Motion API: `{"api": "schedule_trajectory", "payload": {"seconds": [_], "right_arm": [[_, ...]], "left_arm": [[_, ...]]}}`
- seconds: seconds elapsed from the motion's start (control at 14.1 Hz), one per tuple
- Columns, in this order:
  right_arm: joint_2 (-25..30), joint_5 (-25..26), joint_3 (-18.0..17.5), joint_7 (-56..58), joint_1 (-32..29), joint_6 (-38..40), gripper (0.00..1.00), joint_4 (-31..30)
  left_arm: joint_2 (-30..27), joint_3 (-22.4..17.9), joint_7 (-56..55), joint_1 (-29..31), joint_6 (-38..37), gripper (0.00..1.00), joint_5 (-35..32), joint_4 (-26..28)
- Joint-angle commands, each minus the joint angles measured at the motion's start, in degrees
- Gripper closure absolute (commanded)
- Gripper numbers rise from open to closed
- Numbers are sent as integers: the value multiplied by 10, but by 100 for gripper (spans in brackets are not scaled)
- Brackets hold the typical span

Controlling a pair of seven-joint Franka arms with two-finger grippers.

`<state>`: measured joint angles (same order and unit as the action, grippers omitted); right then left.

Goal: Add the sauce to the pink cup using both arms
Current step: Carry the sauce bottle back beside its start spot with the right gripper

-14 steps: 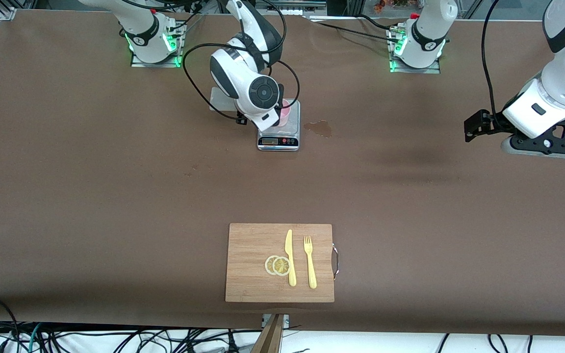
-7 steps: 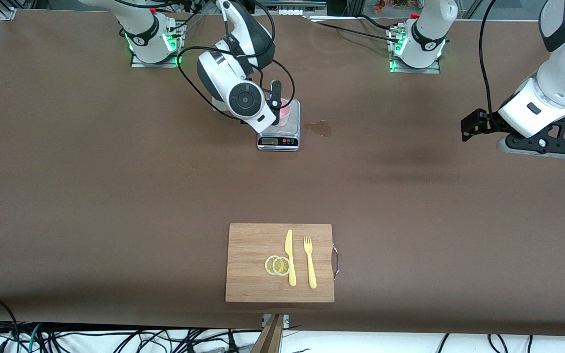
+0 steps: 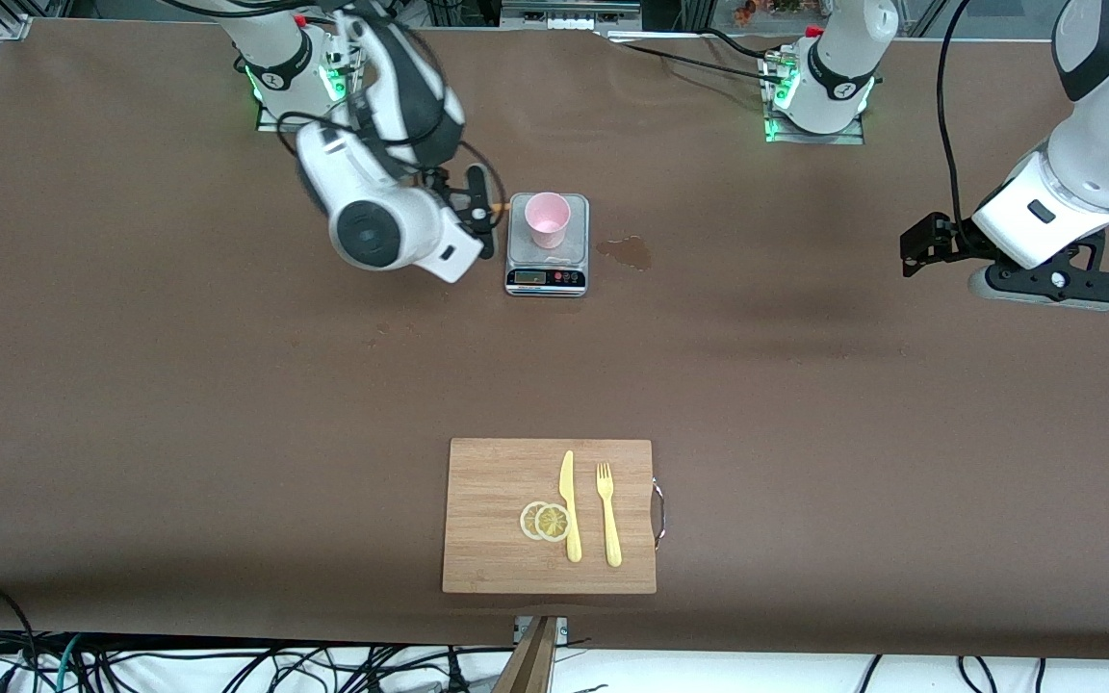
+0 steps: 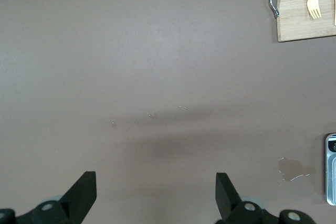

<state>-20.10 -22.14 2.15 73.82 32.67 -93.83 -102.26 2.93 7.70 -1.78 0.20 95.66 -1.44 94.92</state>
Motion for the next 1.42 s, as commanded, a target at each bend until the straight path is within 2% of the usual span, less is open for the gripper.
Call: {"api": "schedule_trajectory", "payload": {"seconds": [0.0, 0.21, 0.35, 0.64, 0.71, 0.85, 1.06, 1.27, 1.34], "right_arm": [[25, -46, -16, 106, -77, 23, 82, -20], [18, -120, -5, 229, -161, 65, 82, -17], [-10, -168, 14, 310, -204, 88, 82, -14], [-99, -248, 79, 473, -269, 187, 82, 14], [-127, -269, 82, 503, -291, 206, 82, 14], [-167, -281, 82, 581, -320, 222, 82, 14], [-215, -301, 82, 628, -349, 246, 82, 14], [-246, -320, 82, 642, -363, 263, 82, 21], [-261, -330, 82, 637, -365, 282, 82, 40]], "left_arm": [[6, -1, 6, 0, -11, 0, 13, -16], [6, -1, 7, -1, -11, 0, 13, -16], [6, 0, 9, 0, -11, 0, 13, -15], [6, 0, 9, -1, -11, 0, 13, -15], [6, -1, 10, 0, -11, 0, 13, -15], [6, -1, 11, 0, -11, 0, 13, -15], [6, 0, 11, 0, -11, 0, 13, -15], [6, 0, 12, 0, -11, 0, 13, -15], [6, -1, 12, 0, -11, 0, 13, -15]]}}
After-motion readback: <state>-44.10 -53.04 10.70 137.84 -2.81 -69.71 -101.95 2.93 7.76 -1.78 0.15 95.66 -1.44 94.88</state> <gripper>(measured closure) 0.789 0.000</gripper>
